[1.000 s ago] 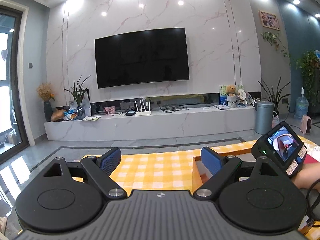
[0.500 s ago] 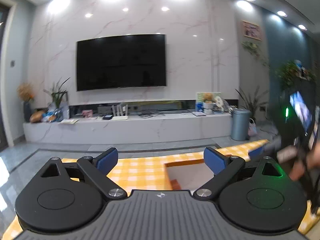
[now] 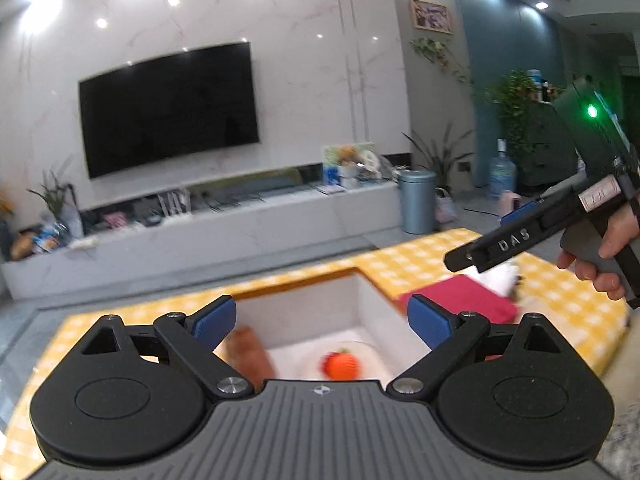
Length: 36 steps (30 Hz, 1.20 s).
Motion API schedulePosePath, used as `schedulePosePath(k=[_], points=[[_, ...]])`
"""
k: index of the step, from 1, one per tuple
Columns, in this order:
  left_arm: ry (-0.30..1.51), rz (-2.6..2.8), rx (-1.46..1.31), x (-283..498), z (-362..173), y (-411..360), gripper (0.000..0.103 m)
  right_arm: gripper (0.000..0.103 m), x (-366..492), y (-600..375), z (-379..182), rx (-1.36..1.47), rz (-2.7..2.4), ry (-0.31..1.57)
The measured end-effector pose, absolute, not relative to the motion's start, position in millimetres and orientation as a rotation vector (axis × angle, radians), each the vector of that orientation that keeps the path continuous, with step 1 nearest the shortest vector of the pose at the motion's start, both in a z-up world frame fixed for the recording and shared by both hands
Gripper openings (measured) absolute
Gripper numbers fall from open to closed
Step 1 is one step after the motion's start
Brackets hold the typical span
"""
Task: Organize soft objects
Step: 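Move both tools back over the pile of soft items, then grasp the clear mesh bag with the right tool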
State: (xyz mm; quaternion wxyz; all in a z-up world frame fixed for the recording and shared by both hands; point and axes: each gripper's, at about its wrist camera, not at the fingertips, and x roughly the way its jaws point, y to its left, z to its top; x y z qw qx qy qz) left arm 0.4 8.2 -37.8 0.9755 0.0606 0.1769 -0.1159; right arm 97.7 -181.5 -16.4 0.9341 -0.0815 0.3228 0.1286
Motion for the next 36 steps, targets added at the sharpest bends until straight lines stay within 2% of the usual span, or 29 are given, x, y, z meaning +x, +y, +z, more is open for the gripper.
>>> schedulePosePath(k=[7, 12, 15, 22, 29, 36], points=[[0.412, -0.341, 0.161, -0.7, -33.5, -37.2, 0.103, 0.100, 87.0, -272.4, -27.0, -0.234, 0.149, 0.653], [0.437, -0.395, 0.182, -0.7, -37.5, -80.5, 0.103, 0.100, 99.4, -321.6, -56.8, -0.135, 0.081, 0.710], [0.474, -0.418, 0.177, 8.9, -40.5, -104.0, 0.103, 0.100, 105.2, -337.2, -78.9, -0.057, 0.154, 0.752], [0.522, -0.412, 0.201, 34.5, -51.0, -146.8, 0.103, 0.100, 115.9, -365.0, -119.5, 0.026, 0.108, 0.704], [0.577, -0.320, 0.153, 70.1, -65.3, -181.5, 0.103, 0.100, 127.1, -416.2, -141.7, 0.126, -0.044, 0.754], [0.616, -0.279, 0.202, 99.0, -76.6, -205.7, 0.103, 0.100, 136.6, -396.8, -156.8, 0.059, 0.035, 0.823]])
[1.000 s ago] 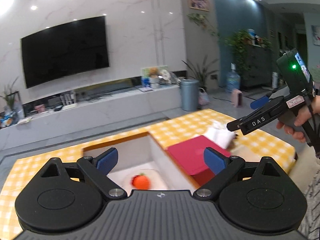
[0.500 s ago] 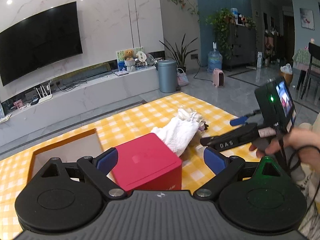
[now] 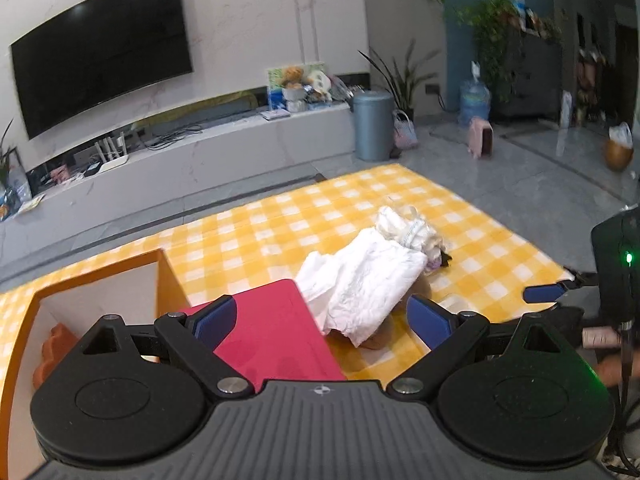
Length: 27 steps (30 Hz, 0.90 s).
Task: Organize soft objects
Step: 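Grasp the clear mesh bag with the right tool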
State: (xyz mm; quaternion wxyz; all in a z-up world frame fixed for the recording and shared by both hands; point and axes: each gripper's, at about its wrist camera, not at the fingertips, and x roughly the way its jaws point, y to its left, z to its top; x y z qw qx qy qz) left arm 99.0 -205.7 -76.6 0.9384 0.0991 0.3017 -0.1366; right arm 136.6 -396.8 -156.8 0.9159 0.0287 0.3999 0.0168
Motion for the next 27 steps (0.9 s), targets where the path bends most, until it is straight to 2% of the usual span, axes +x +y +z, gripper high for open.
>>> schedulePosePath(k=[8, 17, 21, 23, 25, 27], points=[[0.667, -0.307, 0.302, 112.0, -90.0, -232.3, 0.103, 0.100, 138.7, -372.2, -179.8, -0.050, -0.112, 0.915], [0.703, -0.285, 0.325, 127.5, -92.7, -237.2, 0.103, 0.100, 143.5, -365.1, -198.6, -0.048, 0.012, 1.035], [0.771, -0.314, 0.310, 140.6, -97.4, -241.8, 0.103, 0.098, 143.2, -367.0, -201.6, -0.016, 0.013, 1.037], [0.777, -0.359, 0.347, 143.9, -98.4, -247.5, 0.103, 0.087, 141.0, -370.0, -198.3, -0.005, -0.020, 1.019], [0.767, -0.378, 0.403, 148.3, -97.7, -250.7, 0.103, 0.067, 139.2, -373.4, -194.6, 0.005, -0.052, 1.005], [0.765, -0.341, 0.449, 155.3, -98.2, -253.2, 0.103, 0.052, 138.8, -375.5, -192.0, 0.006, -0.051, 0.992]])
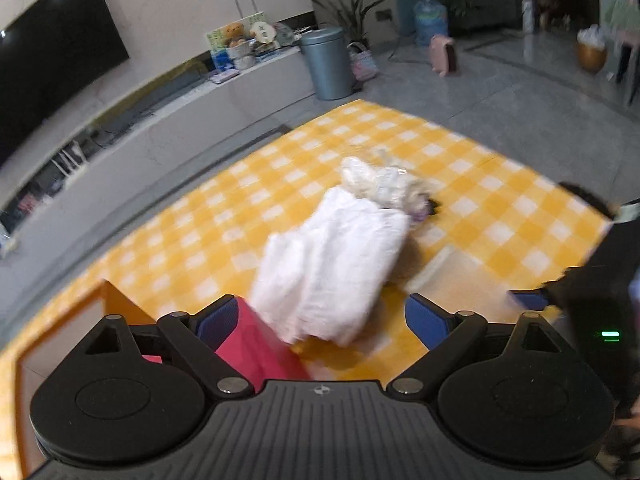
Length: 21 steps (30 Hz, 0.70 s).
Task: Organize soft objects
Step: 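Grasp the clear mesh bag with the right tool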
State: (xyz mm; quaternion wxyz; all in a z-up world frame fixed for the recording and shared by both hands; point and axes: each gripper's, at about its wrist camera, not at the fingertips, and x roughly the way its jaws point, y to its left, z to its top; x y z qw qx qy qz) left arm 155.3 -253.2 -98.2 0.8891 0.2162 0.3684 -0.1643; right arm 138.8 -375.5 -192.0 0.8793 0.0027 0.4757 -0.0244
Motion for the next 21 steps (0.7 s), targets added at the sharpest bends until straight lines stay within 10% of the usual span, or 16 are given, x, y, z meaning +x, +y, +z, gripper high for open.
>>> schedulePosePath(k=[4, 21], points=[[0.768, -0.355, 0.517, 168.2, -102.8, -260.9, 0.103, 0.005, 143.1, -384.1, -189.0, 0.020, -0.084, 0.990], [0.740, -0.423, 0.880, 201.6, -163.8, -316.9, 0.100, 0.002, 143.3, -397.7, -175.6, 0.037, -0.105, 0.962]])
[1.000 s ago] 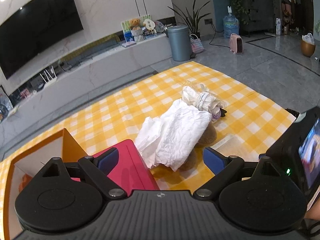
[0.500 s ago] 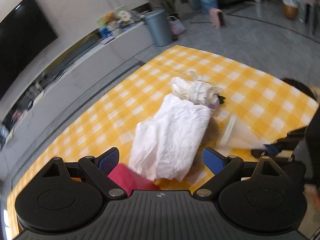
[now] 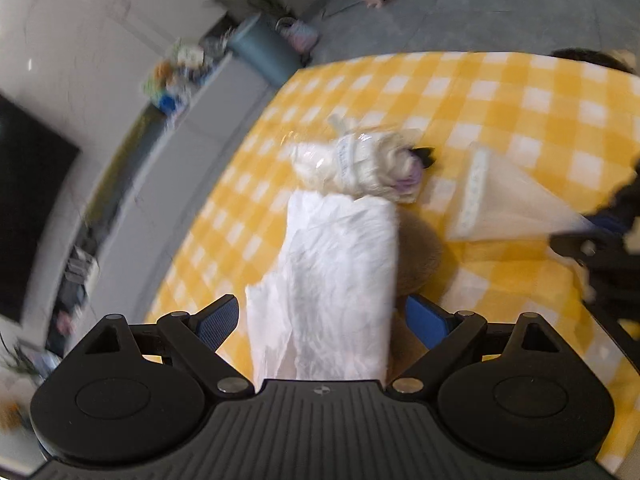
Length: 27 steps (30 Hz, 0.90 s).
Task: Organize soft objects
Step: 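Grasp the clear mesh bag with the right tool, then lift the mesh bag with the right tool while the left tool grasps the white tissue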
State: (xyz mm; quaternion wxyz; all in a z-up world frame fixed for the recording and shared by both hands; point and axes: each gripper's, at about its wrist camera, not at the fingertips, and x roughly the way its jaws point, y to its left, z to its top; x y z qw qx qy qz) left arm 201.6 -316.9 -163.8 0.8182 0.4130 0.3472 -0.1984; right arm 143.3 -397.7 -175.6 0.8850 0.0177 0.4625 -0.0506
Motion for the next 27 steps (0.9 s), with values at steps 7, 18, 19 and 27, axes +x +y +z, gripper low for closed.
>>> schedulePosePath(k=[7, 18, 19, 27], points=[[0.820, -0.487, 0.883, 209.9, -159.6, -300.2, 0.009, 0.003, 142.3, -404.5, -166.5, 0.068, -0.107, 0.938], [0.744, -0.657, 0.763, 121.3, -74.4, -278.9, 0.008, 0.003, 136.7, -430.3, -150.9, 0.152, -0.159, 0.891], [0.756, -0.685, 0.767, 113.1, -70.8, -277.6, 0.008, 0.003, 135.9, -432.8, -149.6, 0.160, -0.166, 0.887], [0.865, -0.758, 0.796, 100.8, -112.8, -280.0, 0.010, 0.003, 129.6, -453.9, -141.7, 0.190, -0.220, 0.864]])
